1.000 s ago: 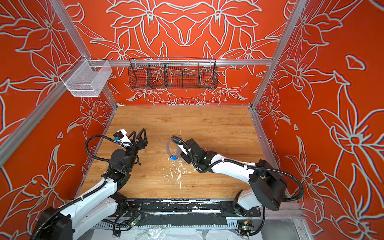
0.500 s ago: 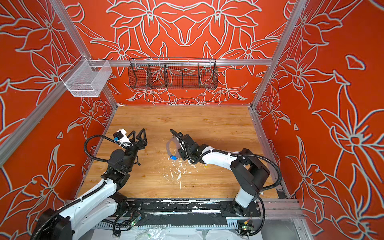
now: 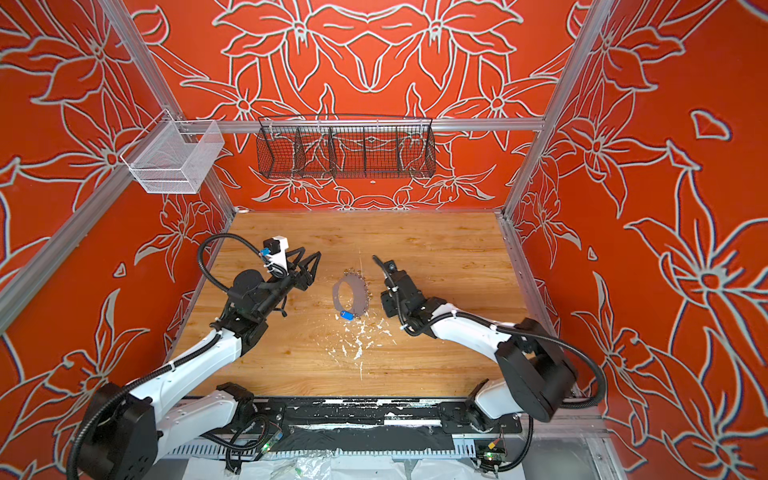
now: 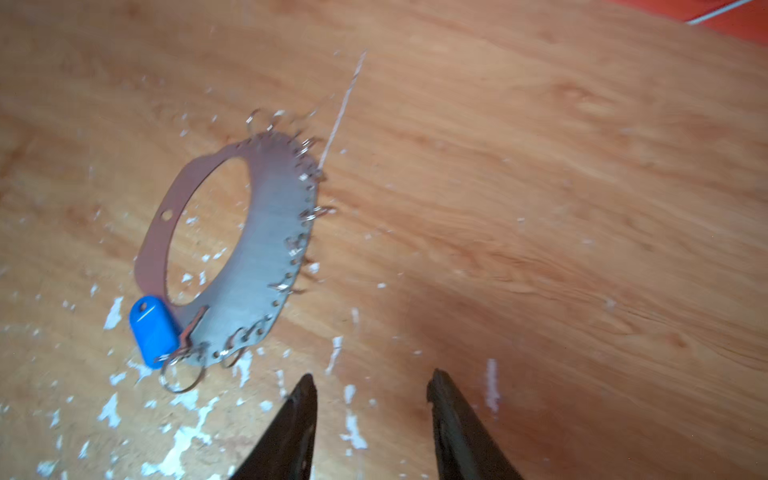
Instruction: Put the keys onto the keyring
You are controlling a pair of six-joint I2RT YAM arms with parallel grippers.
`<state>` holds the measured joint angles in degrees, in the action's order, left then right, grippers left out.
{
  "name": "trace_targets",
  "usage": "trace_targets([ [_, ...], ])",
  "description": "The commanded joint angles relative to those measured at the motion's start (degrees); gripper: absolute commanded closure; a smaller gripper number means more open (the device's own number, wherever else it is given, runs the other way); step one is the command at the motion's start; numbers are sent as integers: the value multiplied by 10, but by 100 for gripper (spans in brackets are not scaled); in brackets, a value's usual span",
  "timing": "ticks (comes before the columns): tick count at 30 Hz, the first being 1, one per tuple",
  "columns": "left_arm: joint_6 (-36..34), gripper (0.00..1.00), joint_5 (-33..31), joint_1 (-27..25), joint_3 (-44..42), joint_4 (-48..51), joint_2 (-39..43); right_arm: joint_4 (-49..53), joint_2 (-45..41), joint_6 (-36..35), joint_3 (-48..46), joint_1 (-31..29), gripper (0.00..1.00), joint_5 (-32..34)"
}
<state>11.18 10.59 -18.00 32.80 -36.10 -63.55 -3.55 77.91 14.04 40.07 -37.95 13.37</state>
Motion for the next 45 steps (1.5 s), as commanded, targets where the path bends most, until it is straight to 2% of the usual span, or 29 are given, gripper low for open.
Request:
trace_targets([
  [1,29,29,53,2,21,15,-24,-62,-32,35,-39,21,47,63],
  [4,69,13,64,2,24,4,-43,-76,-45,26,-56,34,45,95],
  [6,99,7,59,2,46,41,-54,-107,-52,12,-77,40,46,107],
  [8,107,6,79,2,64,67,-71,-155,-63,4,-111,51,45,115],
  [11,107,12,98,2,66,90,-89,-185,-83,-4,-142,73,43,124],
  [12,105,20,101,0,68,106,-91,-187,-87,-9,-145,79,43,133],
  [14,101,25,83,-11,79,153,-97,-189,-87,-12,-151,91,42,154],
  [20,52,34,-32,-133,131,322,-132,-203,-89,15,-164,111,41,178],
  [23,64,42,-68,-180,136,362,-143,-206,-91,21,-171,112,41,178],
  [25,81,42,-92,-202,137,383,-151,-210,-90,23,-174,112,41,178],
  [28,108,46,-120,-217,150,425,-169,-207,-83,24,-169,113,41,178],
  [34,133,48,-157,-242,172,445,-200,-189,-65,22,-150,112,43,173],
  [37,136,50,-175,-250,200,473,-238,-188,-64,23,-150,113,43,173],
  [45,127,61,-181,-263,287,520,-348,-184,-59,24,-145,113,43,173],
])
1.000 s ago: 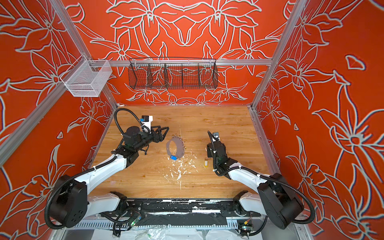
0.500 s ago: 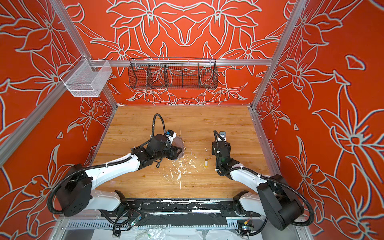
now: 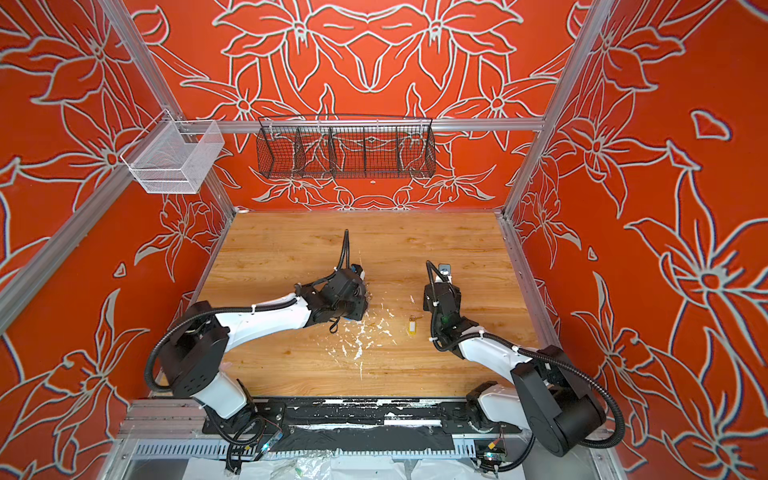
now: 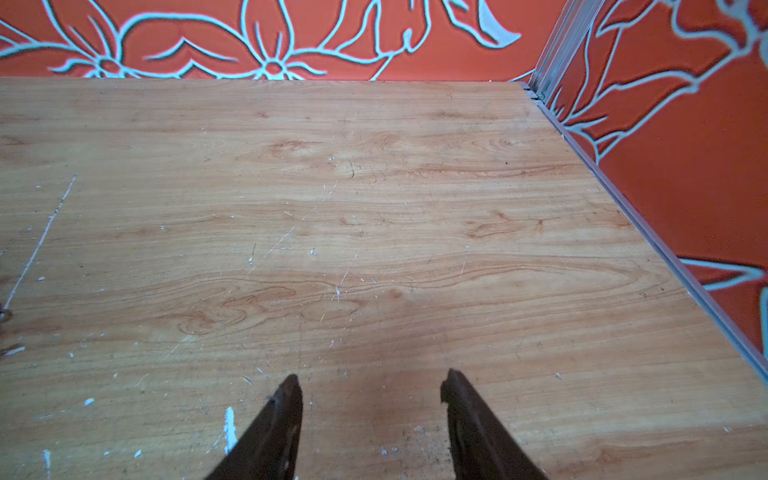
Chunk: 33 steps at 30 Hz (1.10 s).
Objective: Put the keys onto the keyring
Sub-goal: 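Move the left gripper over the plate edge near the blue tag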
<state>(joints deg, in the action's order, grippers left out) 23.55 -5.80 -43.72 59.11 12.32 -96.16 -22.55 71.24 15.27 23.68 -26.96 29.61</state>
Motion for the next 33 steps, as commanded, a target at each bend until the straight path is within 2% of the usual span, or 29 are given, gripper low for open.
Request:
trace_targets([
  [1,4,64,-18,-6,32,39,-34,7,9,10,20,3,43,10],
  [10,4,70,-28,-8,73,60,-93,9,12,10,22,3,43,7],
  [22,3,76,-32,-7,76,54,-115,9,12,10,21,3,43,5],
  [33,-4,92,-35,-7,67,43,-99,11,12,10,22,3,44,3],
])
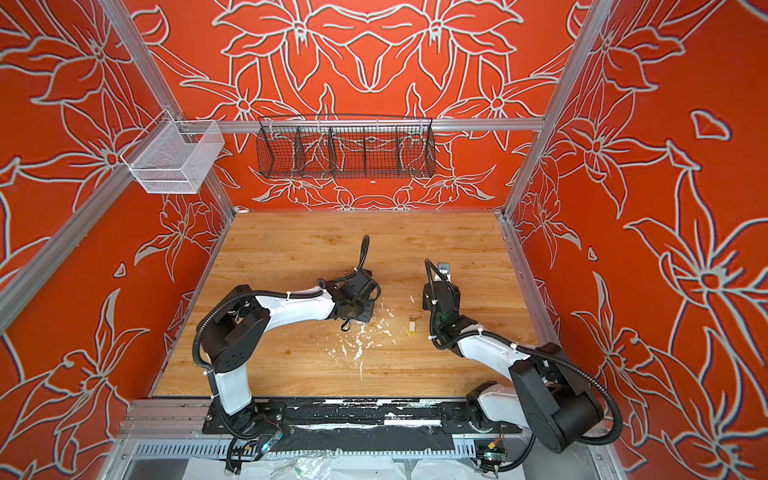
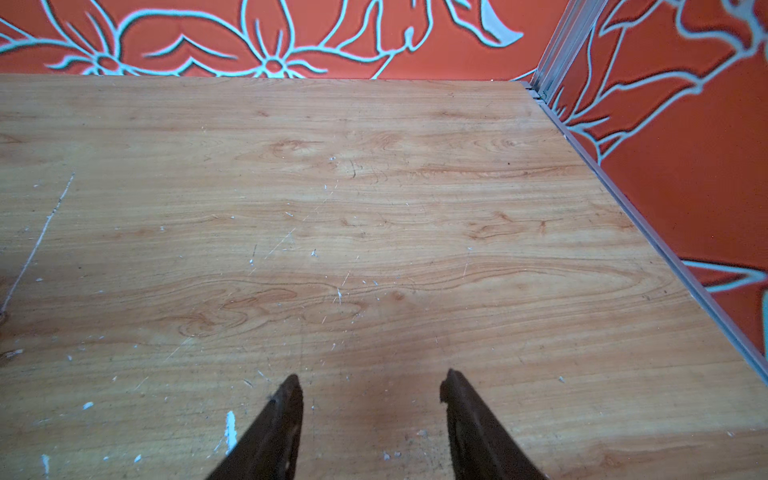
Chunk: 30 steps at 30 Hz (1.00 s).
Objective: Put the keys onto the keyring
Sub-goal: 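Move the left gripper over the plate edge near the blue tag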
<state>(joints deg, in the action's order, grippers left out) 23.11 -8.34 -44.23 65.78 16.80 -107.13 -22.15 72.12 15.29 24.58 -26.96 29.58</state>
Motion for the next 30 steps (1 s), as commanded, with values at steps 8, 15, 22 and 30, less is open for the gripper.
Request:
trace_targets([
  [8,-23,100,-2,-3,-4,-1,41,8,4,11,13,3,44,3],
  [15,-79,100,31,-2,-20,-6,99,7,3,11,13,4,43,2],
  [22,-166,100,83,-4,-88,-58,214,7,3,10,13,3,43,0],
  [30,-229,95,112,-3,-166,-114,322,8,5,9,14,3,44,-3],
])
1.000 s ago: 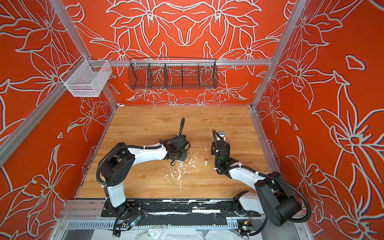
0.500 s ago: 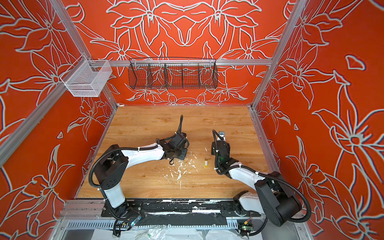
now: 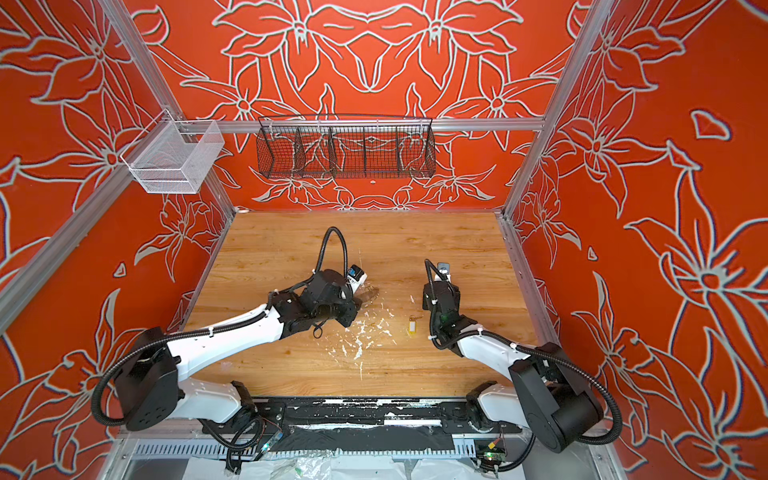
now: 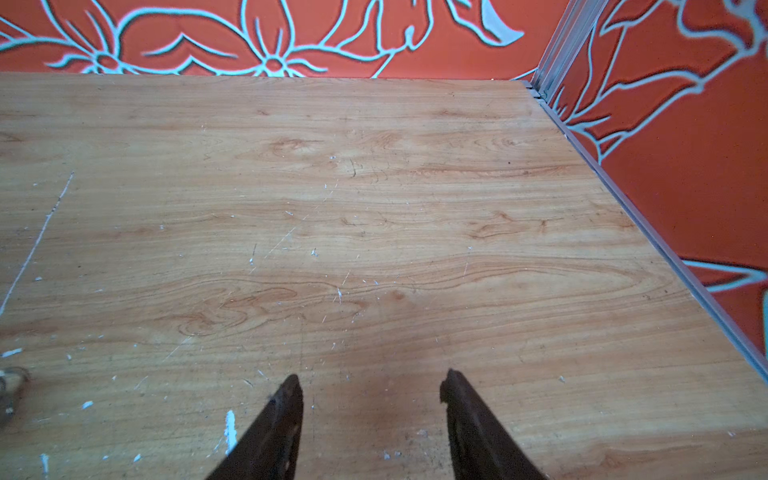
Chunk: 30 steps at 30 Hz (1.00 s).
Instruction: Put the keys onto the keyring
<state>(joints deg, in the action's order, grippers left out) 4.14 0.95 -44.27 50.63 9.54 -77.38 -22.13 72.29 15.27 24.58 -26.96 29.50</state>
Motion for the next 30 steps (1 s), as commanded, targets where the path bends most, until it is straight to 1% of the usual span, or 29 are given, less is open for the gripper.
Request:
trace_targets([
  [1,-42,95,22,-3,-22,-45,32,8,5,9,14,3,44,-3],
  [4,-50,95,29,-3,-35,-52,48,5,2,2,14,3,43,-17],
  [6,-52,95,33,-2,-40,-54,56,-18,-6,-22,1,3,43,-66],
  [7,-53,95,34,-3,-43,-55,60,-41,-15,-43,-11,3,45,-114],
  [9,-56,95,42,-3,-47,-57,66,-102,-42,-88,-50,2,46,-239],
  [10,-57,95,45,-3,-47,-57,68,-141,-59,-105,-74,0,45,-304],
  [11,-58,95,49,-3,-47,-57,70,-178,-76,-116,-100,-1,44,-355],
  [13,-61,96,59,-2,-47,-56,75,-238,-95,-140,-139,-6,41,-414],
  [16,-65,96,76,-3,-48,-58,81,-257,-115,-167,-154,-23,40,-476],
  [18,-69,97,95,-3,-47,-58,86,-248,-109,-197,-145,-48,39,-500],
  [21,-77,98,127,-2,-44,-55,94,-254,-87,-243,-145,-92,39,-506],
  [23,-77,98,131,-2,-46,-51,102,-289,-83,-255,-159,-104,36,-522],
  [24,-77,98,133,-2,-47,-51,106,-290,-84,-259,-159,-107,35,-527],
  [27,-79,98,146,-2,-54,-51,120,-250,-89,-277,-144,-119,34,-534],
  [30,-87,98,164,-3,-60,-51,134,-245,-86,-280,-141,-123,35,-526],
])
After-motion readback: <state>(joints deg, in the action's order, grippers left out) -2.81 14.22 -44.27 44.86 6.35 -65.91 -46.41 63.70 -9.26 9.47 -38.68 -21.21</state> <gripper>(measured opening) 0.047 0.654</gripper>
